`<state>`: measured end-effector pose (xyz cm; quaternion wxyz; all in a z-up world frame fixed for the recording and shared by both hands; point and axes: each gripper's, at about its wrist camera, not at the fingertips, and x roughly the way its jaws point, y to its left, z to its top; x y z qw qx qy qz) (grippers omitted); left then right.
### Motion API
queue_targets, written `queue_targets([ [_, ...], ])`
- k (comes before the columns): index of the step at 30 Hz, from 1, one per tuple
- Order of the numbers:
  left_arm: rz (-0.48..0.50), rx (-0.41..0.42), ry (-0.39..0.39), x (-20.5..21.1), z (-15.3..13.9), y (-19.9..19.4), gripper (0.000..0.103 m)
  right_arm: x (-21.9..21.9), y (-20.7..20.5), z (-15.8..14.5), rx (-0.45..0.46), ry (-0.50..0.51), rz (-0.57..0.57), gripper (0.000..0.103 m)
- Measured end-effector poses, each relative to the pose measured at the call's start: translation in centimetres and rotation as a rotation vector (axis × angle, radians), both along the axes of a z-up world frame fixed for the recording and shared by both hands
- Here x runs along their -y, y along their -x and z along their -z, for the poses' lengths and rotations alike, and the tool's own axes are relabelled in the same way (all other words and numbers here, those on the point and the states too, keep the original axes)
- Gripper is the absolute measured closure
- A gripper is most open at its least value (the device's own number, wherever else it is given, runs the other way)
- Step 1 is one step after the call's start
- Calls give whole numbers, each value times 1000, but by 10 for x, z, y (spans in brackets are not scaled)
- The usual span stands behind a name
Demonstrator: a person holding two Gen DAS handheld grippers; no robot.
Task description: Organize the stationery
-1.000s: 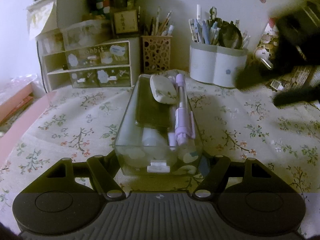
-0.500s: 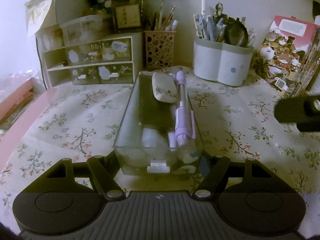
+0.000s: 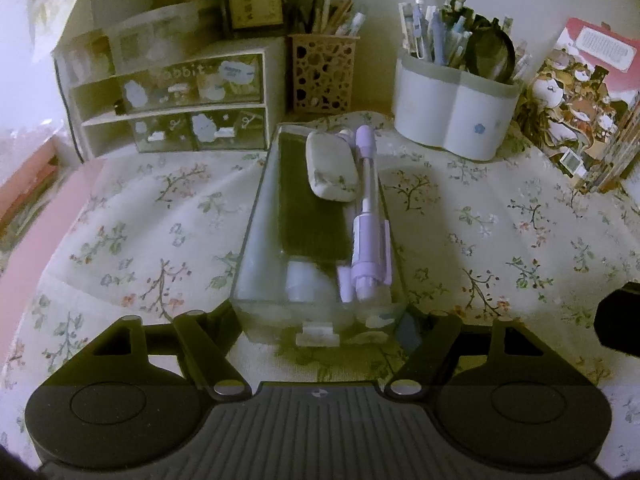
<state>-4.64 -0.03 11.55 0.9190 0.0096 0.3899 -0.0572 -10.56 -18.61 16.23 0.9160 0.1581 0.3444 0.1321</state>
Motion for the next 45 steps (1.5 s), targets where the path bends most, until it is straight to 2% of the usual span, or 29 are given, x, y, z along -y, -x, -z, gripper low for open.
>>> queue_targets([
  [11, -51, 67, -10, -10, -27, 33, 16, -5, 14, -16, 65, 18, -27, 28],
  [15, -66, 95, -22, -12, -39, 45, 15, -8, 19, -22, 94, 7, -48, 23],
  [17, -72, 105, -54, -10, -44, 52, 15, -10, 21, -24, 99, 14, -50, 20],
  [21, -48, 131, -86, -13, -52, 73, 5, -8, 30, -26, 116, 26, -67, 13],
  [24, -75, 176, -91, -17, -62, 93, 5, -4, 43, -29, 156, 16, -102, 10],
  [31, -126, 247, -49, -22, -91, 124, 5, -11, 56, -42, 196, 52, -115, 10],
  [45, -131, 278, -62, -9, -131, 157, 5, 3, 77, -68, 204, 62, -55, 10],
])
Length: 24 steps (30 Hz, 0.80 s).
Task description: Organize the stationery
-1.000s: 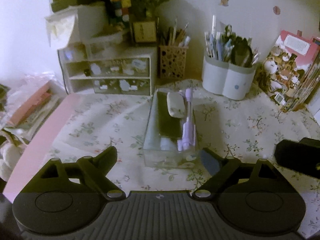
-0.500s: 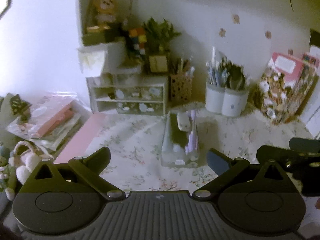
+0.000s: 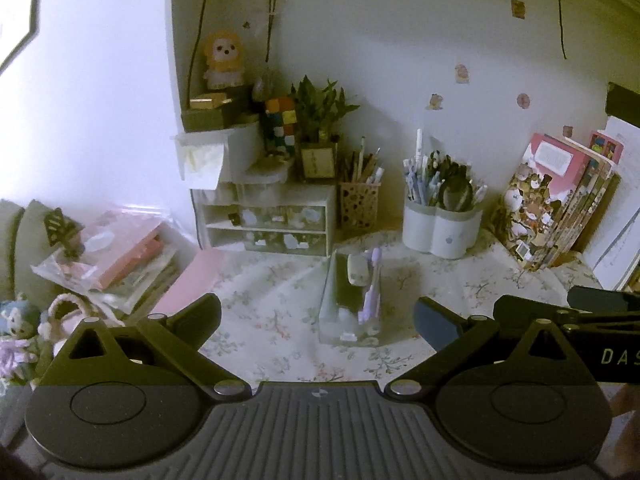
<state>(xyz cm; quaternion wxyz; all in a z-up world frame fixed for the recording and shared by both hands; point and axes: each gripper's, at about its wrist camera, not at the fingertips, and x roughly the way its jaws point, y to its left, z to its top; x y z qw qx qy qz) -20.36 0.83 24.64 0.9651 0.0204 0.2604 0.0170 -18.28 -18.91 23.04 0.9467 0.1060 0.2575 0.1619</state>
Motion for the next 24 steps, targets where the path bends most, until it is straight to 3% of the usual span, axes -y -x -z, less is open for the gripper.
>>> queue_targets([
  [24, 4, -20, -22, 3, 3, -5, 5, 1, -1, 2, -11, -7, 18, 10],
])
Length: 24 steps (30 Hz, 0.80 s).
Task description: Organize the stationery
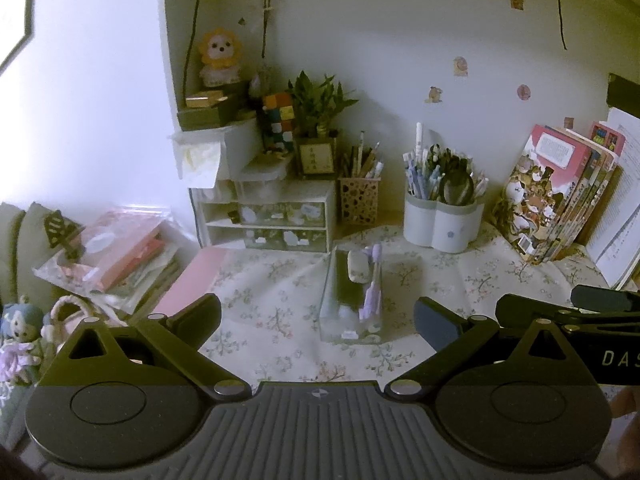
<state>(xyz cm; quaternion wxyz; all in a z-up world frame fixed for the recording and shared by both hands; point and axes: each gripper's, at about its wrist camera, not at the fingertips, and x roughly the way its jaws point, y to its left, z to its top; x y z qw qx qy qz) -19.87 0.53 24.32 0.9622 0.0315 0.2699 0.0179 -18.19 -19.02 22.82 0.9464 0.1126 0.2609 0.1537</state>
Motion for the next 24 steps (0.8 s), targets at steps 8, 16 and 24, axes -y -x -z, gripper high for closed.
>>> queue_targets([
  [8, 10, -1, -13, 2, 2, -1, 5, 0, 1, 0, -3, -4, 6, 10],
  [16, 13, -3, -16, 2, 2, -1, 5, 1, 2, 0, -7, -8, 6, 10],
  [24, 14, -2, -22, 3, 3, -1, 5, 1, 2, 1, -12, -15, 7, 10],
])
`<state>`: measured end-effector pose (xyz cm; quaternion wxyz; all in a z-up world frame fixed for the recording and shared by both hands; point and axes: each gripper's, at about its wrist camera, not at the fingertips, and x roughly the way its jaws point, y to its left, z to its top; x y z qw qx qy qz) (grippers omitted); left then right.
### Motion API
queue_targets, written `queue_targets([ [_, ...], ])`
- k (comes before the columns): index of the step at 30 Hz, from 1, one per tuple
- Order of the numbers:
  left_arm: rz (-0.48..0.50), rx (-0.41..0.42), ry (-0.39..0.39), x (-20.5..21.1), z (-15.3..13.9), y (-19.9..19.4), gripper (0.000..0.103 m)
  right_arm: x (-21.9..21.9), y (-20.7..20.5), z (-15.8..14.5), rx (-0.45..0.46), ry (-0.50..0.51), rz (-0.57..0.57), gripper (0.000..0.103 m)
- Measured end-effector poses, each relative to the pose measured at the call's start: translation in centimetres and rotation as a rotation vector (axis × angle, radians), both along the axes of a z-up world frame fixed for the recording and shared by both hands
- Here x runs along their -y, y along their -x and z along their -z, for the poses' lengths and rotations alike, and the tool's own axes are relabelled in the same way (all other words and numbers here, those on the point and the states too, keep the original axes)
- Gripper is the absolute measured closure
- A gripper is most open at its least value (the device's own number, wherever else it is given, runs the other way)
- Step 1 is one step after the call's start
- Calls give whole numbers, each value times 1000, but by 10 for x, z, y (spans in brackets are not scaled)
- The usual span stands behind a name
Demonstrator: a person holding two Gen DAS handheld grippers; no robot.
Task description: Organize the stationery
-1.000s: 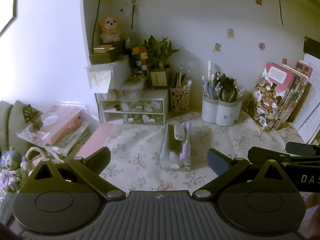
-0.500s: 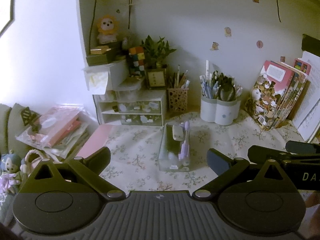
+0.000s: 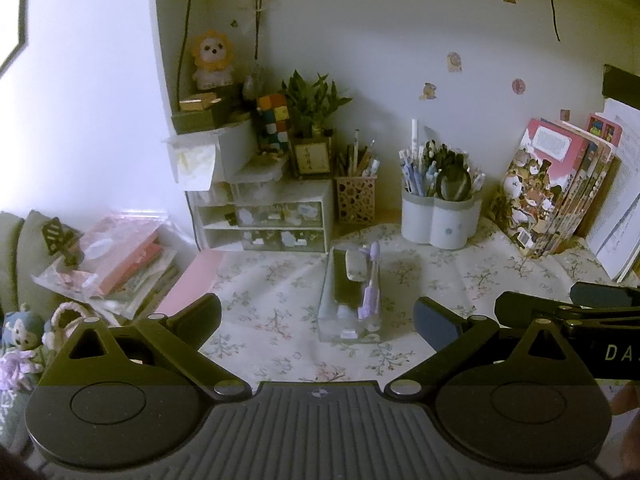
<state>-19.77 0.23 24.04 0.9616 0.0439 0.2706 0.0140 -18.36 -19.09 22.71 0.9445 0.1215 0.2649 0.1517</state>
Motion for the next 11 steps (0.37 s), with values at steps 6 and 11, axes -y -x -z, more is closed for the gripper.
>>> queue_targets([
  [6, 14, -14, 3, 0, 2, -3, 5, 0, -1, 1, -10, 12, 1, 10],
  [11, 18, -15, 1, 2, 4, -6, 5, 2, -3, 3, -15, 9, 4, 10],
])
